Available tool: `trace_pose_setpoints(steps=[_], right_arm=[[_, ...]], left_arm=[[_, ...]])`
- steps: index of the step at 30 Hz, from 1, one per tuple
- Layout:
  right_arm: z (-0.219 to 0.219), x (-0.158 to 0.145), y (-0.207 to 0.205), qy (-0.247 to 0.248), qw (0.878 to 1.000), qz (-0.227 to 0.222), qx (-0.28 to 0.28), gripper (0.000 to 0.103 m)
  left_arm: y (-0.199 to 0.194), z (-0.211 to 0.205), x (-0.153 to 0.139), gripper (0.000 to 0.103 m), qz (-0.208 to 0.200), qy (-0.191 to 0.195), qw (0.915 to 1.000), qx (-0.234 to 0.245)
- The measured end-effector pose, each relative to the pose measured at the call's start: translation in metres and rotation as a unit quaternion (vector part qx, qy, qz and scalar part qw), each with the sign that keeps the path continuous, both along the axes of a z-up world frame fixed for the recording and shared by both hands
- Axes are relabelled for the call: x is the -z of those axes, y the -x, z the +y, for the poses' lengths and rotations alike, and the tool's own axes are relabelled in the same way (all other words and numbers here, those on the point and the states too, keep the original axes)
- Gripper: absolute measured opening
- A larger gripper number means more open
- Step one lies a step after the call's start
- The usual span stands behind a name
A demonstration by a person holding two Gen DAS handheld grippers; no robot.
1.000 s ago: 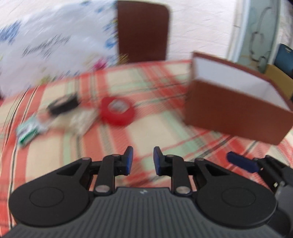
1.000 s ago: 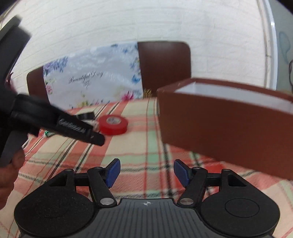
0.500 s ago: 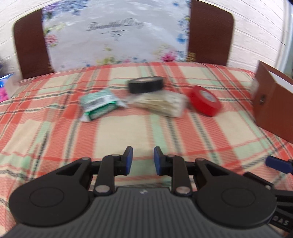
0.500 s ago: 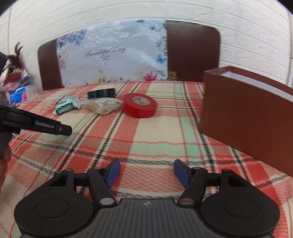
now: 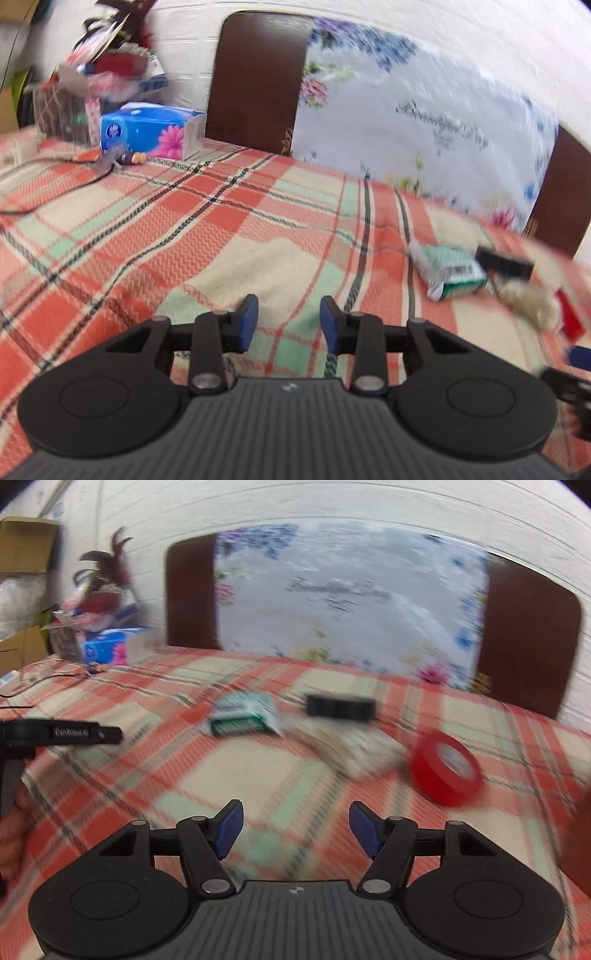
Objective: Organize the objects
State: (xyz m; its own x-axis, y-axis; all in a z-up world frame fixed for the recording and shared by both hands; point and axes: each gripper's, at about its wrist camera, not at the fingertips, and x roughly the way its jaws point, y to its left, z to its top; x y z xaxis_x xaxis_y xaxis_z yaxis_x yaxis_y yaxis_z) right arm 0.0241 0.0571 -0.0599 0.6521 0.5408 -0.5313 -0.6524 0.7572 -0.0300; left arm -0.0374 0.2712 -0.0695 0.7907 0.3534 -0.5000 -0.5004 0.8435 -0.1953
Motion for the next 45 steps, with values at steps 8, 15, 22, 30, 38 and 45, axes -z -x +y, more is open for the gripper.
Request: trace_pose_setpoints(steps=[8, 15, 22, 30, 38, 45], right_arm=[[0.090, 0.002, -0.051, 0.011, 0.999, -0.038, -0.034, 0.067], [0.096, 0.009, -0.060, 0.023, 0.998, -0.005, -0.056, 0.044], [0.061, 0.011, -0.030, 0.001, 0.999, 0.012, -0.045, 0.014], [0.021, 0.007, -0.004, -0.008, 0.999, 0.007, -0.042, 0.046], [0.090, -0.002, -0.043, 0.060, 0.991, -0.072, -0.098, 0.056], [0.071, 0.008, -0.030, 0.056, 0.993, -0.028, -0.103, 0.033]], left_arm=[[-0.001, -0.002, 0.003, 0.044, -0.005, -0.001, 1.0000, 0.005], [-0.002, -0.002, 0.004, 0.045, -0.007, 0.000, 1.0000, 0.005], [-0.003, -0.002, 0.004, 0.046, -0.005, -0.003, 1.0000, 0.006], [-0.006, -0.011, 0.002, 0.054, 0.013, -0.028, 0.9994, 0.013], [-0.006, -0.006, 0.004, 0.058, 0.004, -0.013, 0.9997, 0.020], [-0.009, -0.006, 0.004, 0.060, 0.004, -0.011, 0.9997, 0.023]])
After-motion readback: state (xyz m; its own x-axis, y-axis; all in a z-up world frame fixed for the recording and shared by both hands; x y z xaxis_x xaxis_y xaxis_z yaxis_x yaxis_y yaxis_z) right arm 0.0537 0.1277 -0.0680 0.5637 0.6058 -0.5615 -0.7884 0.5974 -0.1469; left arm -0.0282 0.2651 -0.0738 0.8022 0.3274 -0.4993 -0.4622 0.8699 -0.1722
